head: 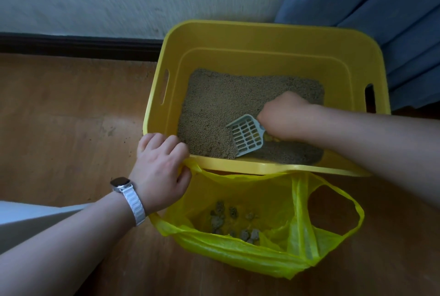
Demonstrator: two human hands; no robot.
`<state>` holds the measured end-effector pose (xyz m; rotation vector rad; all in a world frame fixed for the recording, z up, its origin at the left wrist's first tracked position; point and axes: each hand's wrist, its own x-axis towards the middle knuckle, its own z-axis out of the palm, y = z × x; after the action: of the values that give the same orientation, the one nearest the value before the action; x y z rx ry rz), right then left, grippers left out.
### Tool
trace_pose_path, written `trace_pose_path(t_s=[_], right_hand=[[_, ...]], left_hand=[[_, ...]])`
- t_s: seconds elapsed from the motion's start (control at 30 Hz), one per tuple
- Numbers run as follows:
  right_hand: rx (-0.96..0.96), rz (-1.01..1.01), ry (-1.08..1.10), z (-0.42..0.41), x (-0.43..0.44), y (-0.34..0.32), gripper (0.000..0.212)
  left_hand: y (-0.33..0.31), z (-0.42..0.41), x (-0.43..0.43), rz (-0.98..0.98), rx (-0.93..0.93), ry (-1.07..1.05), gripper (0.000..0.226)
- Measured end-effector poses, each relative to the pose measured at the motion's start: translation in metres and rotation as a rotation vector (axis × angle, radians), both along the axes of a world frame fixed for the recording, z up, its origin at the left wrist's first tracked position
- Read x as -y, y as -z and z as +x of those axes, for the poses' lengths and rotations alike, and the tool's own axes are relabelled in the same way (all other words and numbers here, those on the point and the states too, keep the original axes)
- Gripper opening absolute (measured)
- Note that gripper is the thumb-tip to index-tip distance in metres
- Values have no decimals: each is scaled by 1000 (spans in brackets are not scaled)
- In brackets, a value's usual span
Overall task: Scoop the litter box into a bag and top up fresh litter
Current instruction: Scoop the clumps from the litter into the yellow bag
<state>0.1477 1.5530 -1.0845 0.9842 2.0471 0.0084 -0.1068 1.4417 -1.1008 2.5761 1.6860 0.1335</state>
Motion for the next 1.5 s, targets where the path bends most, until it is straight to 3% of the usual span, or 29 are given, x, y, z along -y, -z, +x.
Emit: trace_pose_path(t_s=[0.2, 0.3, 0.43, 0.6, 0.7, 0.87, 1.5], right_hand=[[145, 13, 140, 2, -6, -13, 13], [170, 34, 43, -9, 7, -10, 17], [102, 52, -15, -8, 0, -13, 28], [-25, -61, 159, 11, -8, 8, 6], [-54, -49, 123, 10, -5, 12, 5], [-27, -21, 58, -1, -7, 10, 11], [-391, -2, 108, -5, 13, 55, 22]], left_hand=[[2, -1, -1, 1, 7, -3, 16], [2, -1, -1, 3, 4, -2, 17], [1, 0, -1, 12, 4, -4, 16], [0, 0, -1, 19, 14, 0, 16], [0, 1, -1, 20, 14, 3, 16], [0, 1, -1, 13, 3, -8, 17], [0, 2, 0, -1, -15, -20, 17]])
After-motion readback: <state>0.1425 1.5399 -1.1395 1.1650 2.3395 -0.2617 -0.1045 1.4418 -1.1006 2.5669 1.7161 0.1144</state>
